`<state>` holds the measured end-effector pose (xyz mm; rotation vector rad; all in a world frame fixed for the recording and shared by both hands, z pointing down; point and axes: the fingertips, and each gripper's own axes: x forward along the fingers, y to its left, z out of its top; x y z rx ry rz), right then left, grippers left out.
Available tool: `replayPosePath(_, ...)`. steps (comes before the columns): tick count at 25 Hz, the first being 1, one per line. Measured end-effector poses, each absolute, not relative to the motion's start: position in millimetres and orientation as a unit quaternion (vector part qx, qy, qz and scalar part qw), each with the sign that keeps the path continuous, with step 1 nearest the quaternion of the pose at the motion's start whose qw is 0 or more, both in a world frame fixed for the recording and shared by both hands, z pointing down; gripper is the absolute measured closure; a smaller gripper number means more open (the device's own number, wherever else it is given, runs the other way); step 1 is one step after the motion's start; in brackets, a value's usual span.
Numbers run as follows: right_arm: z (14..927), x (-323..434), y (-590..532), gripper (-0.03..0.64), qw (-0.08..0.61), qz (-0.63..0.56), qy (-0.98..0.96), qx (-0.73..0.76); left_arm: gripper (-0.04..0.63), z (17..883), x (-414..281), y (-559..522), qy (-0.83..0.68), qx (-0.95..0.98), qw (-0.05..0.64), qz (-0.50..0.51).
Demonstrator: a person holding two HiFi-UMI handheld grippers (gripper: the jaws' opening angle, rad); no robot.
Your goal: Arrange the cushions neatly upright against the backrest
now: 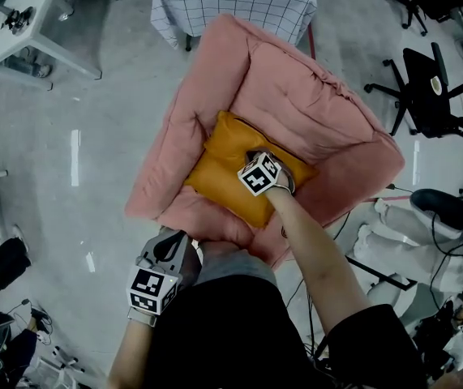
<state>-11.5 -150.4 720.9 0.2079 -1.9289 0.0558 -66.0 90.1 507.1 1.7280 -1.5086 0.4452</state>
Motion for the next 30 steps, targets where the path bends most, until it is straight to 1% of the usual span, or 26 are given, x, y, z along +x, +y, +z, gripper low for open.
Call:
replayPosePath(7, 731, -15, -158, 0.609, 0.578, 0.025, -0.809, 0.102, 0.574, 507, -71, 97, -0.601, 0.675, 0.394, 0.169)
replayPosePath(9, 727, -16, -153, 0.607, 0.571, 0.029, -0.814, 0.103, 0.574, 507, -73, 99, -0.601, 0.677, 0.39, 0.167)
replayPosePath(15, 699, -20, -133, 0.607, 0.532, 0.096, -0.83, 0.139, 0.574, 502, -89, 100, -0.601, 0.686, 0.379, 0.16)
replayPosePath(22, 657, -27, -113, 0.607, 0.458, 0.143, -0.851, 0.215, 0.574, 490, -117, 102, -0.581, 0.72, 0.349, 0.151)
replayPosePath(26, 614, -43, -98, 0.607, 0.4, 0.149, -0.868, 0.253, 0.574, 478, -141, 107, -0.562, 0.744, 0.329, 0.147)
replayPosePath(30, 570, -56, -78, 0.607, 0.353, 0.156, -0.87, 0.306, 0.574, 462, -168, 111, -0.547, 0.763, 0.323, 0.114)
